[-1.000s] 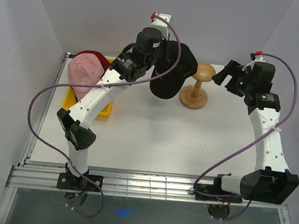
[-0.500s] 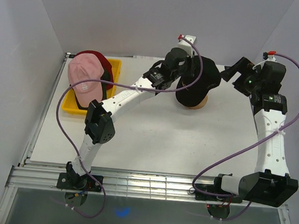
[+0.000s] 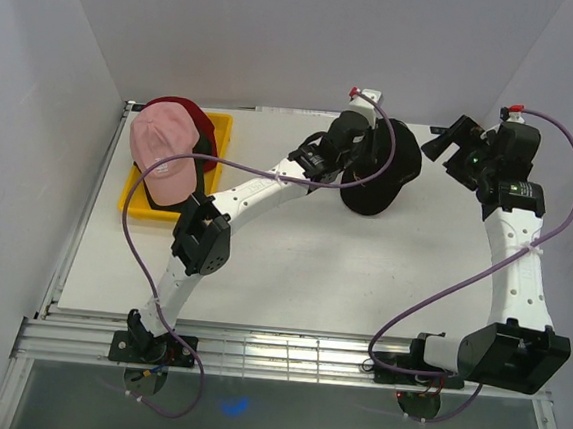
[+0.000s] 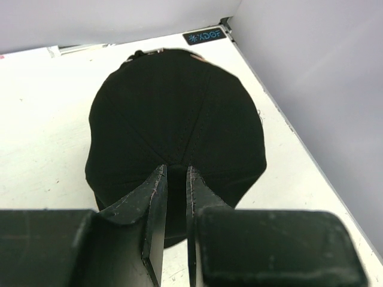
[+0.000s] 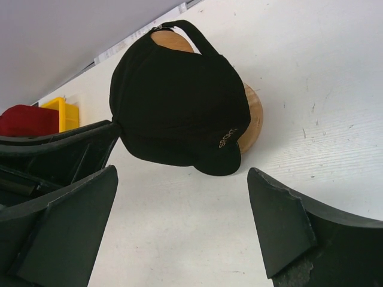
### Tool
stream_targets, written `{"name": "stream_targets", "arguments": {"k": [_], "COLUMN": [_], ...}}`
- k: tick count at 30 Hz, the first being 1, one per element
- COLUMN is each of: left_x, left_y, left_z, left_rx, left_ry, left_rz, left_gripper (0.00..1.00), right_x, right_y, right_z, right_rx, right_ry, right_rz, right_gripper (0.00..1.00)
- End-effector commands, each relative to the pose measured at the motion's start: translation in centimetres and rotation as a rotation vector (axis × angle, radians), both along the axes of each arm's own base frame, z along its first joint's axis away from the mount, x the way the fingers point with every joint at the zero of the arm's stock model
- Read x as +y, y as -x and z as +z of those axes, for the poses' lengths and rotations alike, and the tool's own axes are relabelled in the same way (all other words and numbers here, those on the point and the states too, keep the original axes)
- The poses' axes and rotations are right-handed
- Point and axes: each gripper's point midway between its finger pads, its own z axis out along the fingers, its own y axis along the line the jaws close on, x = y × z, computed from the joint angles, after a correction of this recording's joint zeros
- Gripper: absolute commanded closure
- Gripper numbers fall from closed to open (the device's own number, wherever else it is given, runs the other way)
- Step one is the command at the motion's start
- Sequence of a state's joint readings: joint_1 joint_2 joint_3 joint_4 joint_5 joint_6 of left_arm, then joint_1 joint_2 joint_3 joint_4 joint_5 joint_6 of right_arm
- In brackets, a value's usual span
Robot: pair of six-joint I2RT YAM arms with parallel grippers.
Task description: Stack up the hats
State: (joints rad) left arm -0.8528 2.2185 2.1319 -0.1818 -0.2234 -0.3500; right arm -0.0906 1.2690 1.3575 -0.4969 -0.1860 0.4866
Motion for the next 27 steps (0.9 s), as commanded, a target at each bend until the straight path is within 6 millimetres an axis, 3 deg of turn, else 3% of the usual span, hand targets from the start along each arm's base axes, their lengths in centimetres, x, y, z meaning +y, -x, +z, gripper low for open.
{"name": "stream_targets", "arguments": {"k": [1,5,9,16,27], "left_x": [0.6,0.4,0.6,0.9,1.8], "left_y": [0.3,0.7,0.9,1.5,3.0], "left_z": [2.9,2.8,2.9,4.0,6.7], "left_rx": [-0.029,-0.018,-0.016,-0.036,-0.100], "left_ry": [0.061,0.072,0.077,0.084,0.104], "left_rz": [0.015,0.009,0.003,-0.015,-0.061], "left_gripper": [1.00,1.00,0.88,0.76,0.41], "right_x": [-0.8,-1.1,-1.1,-1.5,-1.8], "right_y": [-1.4,-2.6,-3.6,-4.8,-5.2], "right_z": [-0.3,-1.2,-3.1,-5.7,-6.2], "right_rx": [-0.018,0.007,0.038,0.094,0.104], "right_ry": [0.029,0.035,0.029,0.040,0.048], "right_rz": [-0.024,-0.029,-0.028,-0.031,-0.043], "right_gripper": [0.06,0.08,0.10,0.13,0.13]}}
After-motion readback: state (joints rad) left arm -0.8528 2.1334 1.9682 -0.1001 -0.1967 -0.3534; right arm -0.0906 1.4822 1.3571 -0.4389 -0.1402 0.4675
